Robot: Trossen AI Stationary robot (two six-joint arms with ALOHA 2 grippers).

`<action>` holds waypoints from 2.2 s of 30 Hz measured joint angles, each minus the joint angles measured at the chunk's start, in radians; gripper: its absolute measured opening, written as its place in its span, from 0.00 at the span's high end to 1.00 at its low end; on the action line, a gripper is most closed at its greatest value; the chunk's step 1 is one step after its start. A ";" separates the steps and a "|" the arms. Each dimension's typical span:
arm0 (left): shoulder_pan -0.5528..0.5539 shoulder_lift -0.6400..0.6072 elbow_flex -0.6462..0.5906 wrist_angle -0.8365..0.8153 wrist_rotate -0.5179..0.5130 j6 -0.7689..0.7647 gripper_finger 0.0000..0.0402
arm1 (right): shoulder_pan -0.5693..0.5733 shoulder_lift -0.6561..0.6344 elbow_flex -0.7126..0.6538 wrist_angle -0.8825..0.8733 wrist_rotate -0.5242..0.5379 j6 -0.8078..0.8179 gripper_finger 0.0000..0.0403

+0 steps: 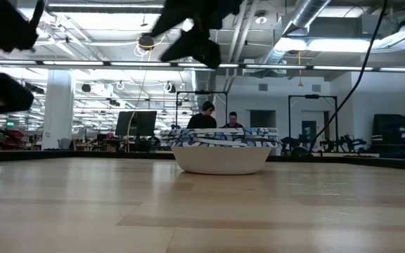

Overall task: Nest bowls inside each other
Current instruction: Stack the white bowl on top of the other white bowl

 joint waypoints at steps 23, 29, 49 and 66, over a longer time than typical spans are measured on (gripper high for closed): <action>0.392 -0.083 0.395 -0.058 -0.327 0.054 1.00 | -0.010 -0.473 -0.233 -0.285 0.105 -0.129 0.45; 0.534 -0.077 0.446 -0.064 -0.312 0.101 1.00 | 0.009 -0.602 -0.444 -0.185 0.101 -0.102 0.45; 0.727 0.169 0.444 0.099 -0.207 0.010 1.00 | -0.002 -0.954 -0.998 0.378 0.050 -0.084 0.45; 0.819 0.266 0.446 0.104 -0.215 0.052 1.00 | -0.013 -1.041 -1.086 0.478 0.051 -0.076 0.45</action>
